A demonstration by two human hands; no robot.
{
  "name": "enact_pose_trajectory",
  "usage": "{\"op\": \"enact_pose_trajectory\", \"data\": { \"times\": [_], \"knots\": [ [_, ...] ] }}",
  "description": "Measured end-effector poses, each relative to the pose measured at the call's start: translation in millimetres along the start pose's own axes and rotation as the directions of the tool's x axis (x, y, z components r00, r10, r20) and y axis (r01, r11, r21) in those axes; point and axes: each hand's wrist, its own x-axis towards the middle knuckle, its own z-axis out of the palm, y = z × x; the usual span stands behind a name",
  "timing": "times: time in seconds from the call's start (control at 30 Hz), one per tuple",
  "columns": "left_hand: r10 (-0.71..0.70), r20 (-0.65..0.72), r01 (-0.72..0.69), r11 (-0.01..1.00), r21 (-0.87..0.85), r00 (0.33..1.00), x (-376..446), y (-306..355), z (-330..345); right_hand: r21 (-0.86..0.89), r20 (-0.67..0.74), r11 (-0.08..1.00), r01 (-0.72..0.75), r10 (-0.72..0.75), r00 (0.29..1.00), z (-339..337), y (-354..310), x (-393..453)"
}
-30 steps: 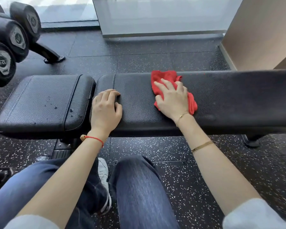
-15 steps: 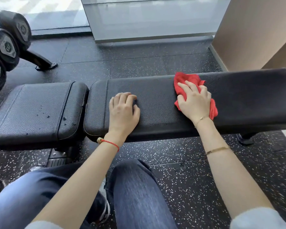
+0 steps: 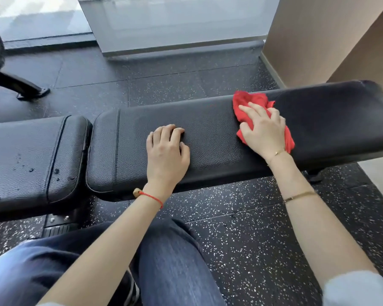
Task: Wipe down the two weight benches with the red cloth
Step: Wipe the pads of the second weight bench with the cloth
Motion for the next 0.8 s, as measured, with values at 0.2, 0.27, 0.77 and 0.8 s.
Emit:
{"op": "enact_pose_trajectory", "data": {
  "times": [0.2,0.27,0.77,0.8],
  "knots": [
    [-0.006,-0.026,0.007,1.000,0.015,1.000,1,2,3,0.002,0.066,0.999,0.040,-0.040,0.997,6,-28,9],
    [-0.009,-0.033,0.010,1.000,0.017,0.999,2,2,3,0.007,0.069,0.984,0.179,-0.179,0.981,5,-36,-13],
    [-0.015,-0.035,0.015,1.000,0.009,0.999,1,2,2,0.010,-0.012,0.966,-0.260,0.260,0.965,-7,20,33],
    [-0.014,-0.037,0.014,1.000,0.010,0.999,1,1,2,0.004,0.019,0.979,-0.205,0.205,0.979,-4,7,31]
  ]
}}
